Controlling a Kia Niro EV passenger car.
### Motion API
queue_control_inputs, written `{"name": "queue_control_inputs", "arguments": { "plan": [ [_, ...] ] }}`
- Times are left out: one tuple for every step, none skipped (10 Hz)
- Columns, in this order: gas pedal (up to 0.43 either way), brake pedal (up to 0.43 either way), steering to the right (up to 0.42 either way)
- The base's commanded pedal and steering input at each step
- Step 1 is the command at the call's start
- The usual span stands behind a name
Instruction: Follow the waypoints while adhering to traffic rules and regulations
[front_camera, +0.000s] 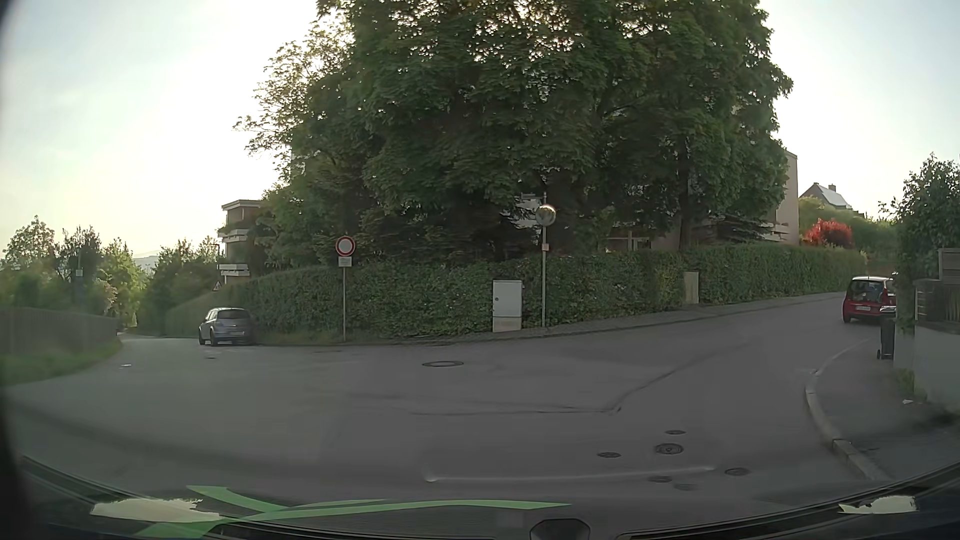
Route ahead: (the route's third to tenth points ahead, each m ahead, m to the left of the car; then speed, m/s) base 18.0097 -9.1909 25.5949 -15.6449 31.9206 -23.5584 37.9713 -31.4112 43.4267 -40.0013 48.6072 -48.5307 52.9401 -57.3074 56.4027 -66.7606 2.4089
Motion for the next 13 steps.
{"name": "queue_control_inputs", "arguments": {
  "plan": [
    [0.000, 0.012, 0.036],
    [0.000, 0.000, 0.043],
    [0.000, 0.000, 0.051],
    [0.000, 0.000, 0.060],
    [0.000, 0.000, 0.067],
    [0.000, 0.000, 0.079],
    [0.000, 0.000, 0.093],
    [0.000, 0.000, 0.113],
    [0.028, 0.000, 0.131],
    [0.067, 0.000, 0.151],
    [0.079, 0.000, 0.166],
    [0.110, 0.000, 0.179],
    [0.130, 0.000, 0.185]
  ]
}}
